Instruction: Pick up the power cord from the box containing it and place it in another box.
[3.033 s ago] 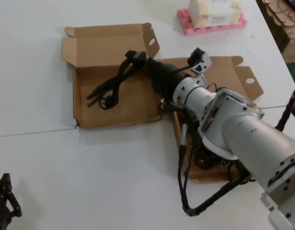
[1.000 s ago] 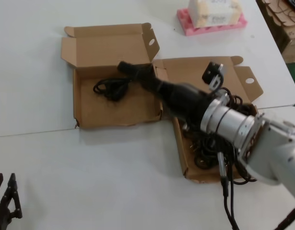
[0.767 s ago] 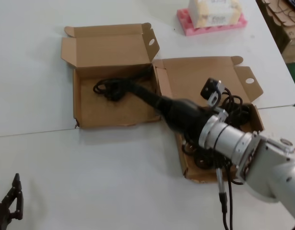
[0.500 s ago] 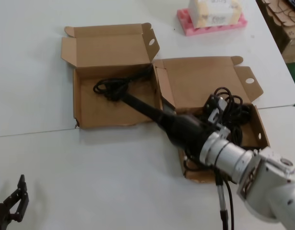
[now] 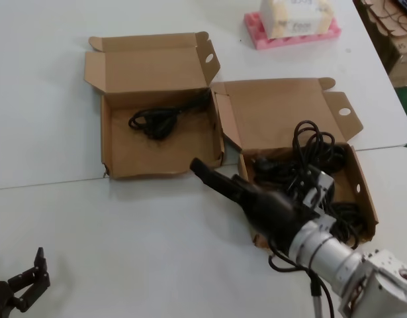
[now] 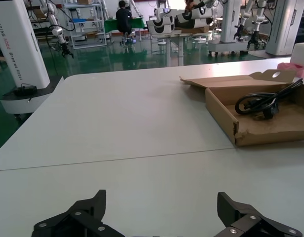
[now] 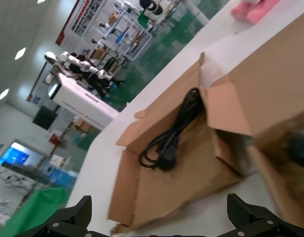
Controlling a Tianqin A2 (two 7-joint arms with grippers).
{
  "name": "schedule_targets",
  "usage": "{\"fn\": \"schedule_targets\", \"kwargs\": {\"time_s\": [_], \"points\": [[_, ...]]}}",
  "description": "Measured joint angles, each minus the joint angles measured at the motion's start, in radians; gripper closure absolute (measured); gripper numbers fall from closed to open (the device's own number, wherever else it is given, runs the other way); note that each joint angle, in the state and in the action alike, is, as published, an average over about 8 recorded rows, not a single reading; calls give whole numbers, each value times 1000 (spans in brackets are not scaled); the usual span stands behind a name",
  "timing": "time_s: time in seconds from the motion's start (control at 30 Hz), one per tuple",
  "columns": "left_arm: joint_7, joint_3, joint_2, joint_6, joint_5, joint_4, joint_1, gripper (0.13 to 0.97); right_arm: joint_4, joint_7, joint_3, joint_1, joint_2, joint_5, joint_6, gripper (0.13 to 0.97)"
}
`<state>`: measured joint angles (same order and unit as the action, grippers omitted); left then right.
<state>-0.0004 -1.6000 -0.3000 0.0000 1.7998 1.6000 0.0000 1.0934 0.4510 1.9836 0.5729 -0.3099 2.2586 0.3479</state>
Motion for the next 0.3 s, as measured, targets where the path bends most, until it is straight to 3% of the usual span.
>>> {"fn": "schedule_targets", "kwargs": {"time_s": [0.3], "points": [[0, 0, 0, 0, 0, 0, 0, 229, 103, 0, -78, -116, 2, -93, -71, 129]]}}
